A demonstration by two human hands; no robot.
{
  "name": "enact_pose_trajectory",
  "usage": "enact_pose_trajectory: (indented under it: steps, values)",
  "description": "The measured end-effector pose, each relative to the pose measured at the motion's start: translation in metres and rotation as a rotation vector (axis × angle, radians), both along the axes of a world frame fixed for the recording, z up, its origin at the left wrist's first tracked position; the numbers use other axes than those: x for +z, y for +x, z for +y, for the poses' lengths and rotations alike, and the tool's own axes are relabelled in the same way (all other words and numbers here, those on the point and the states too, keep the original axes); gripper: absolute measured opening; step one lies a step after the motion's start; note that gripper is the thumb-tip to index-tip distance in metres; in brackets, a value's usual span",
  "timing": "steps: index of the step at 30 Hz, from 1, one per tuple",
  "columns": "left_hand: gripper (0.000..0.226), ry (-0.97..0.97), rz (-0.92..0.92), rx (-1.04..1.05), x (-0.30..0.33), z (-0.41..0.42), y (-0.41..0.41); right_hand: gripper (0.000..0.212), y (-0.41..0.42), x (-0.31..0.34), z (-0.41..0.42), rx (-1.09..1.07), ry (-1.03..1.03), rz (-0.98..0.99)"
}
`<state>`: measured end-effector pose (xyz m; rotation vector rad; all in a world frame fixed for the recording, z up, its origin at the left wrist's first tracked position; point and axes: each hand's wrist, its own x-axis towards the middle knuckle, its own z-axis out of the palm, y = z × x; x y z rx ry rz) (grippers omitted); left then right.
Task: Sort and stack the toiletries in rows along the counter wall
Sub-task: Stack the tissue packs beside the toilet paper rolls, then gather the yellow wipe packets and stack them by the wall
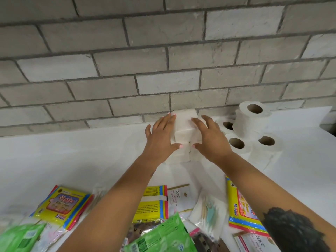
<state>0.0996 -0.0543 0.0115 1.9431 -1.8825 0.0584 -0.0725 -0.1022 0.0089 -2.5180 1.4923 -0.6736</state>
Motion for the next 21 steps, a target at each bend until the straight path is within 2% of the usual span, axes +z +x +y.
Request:
enact_pose_trajectory:
  steps: [3,7,11,16,21]
  values:
    - [0.080,-0.100,0.062,0.039,-0.004,0.022,0.013,0.070,-0.002,0.001,0.014,0.008,-0.097,-0.127]
    - [0.061,-0.141,0.175,0.074,-0.018,0.060,0.036,0.049,0.003,-0.002,0.040,0.105,-0.254,-0.222]
    - [0.050,-0.153,0.374,0.111,-0.033,0.096,0.054,0.037,0.019,-0.014,0.067,0.285,-0.129,-0.241]
    - [0.048,-0.022,0.492,0.270,-0.051,0.137,0.067,0.046,0.049,-0.031,0.100,0.515,0.276,-0.006]
    - [0.047,0.023,0.525,0.304,-0.068,0.167,0.077,0.078,0.075,-0.054,0.125,0.591,0.328,0.308]
